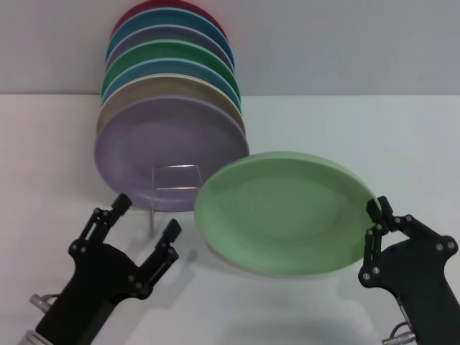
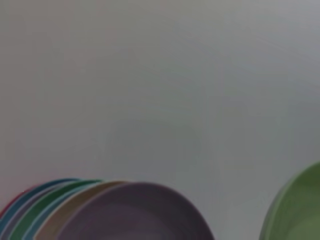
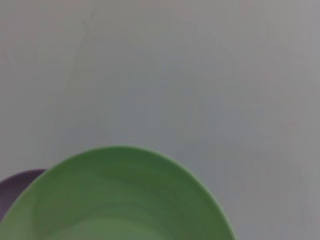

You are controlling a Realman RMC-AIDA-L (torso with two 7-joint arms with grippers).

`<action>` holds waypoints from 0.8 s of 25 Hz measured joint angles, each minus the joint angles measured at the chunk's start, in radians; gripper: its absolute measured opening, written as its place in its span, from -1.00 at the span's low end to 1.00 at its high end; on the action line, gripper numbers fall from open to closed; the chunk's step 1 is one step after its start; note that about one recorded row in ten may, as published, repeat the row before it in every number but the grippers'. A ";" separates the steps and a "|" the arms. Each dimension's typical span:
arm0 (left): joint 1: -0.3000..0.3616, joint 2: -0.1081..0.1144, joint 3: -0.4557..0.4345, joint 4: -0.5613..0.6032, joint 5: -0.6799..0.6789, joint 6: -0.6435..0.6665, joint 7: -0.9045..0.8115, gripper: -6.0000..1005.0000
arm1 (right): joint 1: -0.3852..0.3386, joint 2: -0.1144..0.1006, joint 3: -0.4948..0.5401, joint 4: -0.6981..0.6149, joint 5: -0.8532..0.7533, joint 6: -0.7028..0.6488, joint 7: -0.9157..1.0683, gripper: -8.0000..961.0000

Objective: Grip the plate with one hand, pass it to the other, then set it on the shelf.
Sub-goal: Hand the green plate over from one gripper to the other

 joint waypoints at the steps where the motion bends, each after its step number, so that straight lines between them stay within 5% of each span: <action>1: -0.001 0.000 0.000 -0.003 0.000 -0.015 0.011 0.52 | -0.001 0.000 -0.013 0.006 0.012 -0.007 -0.017 -0.94; 20: -0.035 0.000 -0.004 -0.066 0.000 -0.151 0.099 0.51 | 0.013 0.000 -0.057 0.032 0.036 0.014 -0.123 -0.94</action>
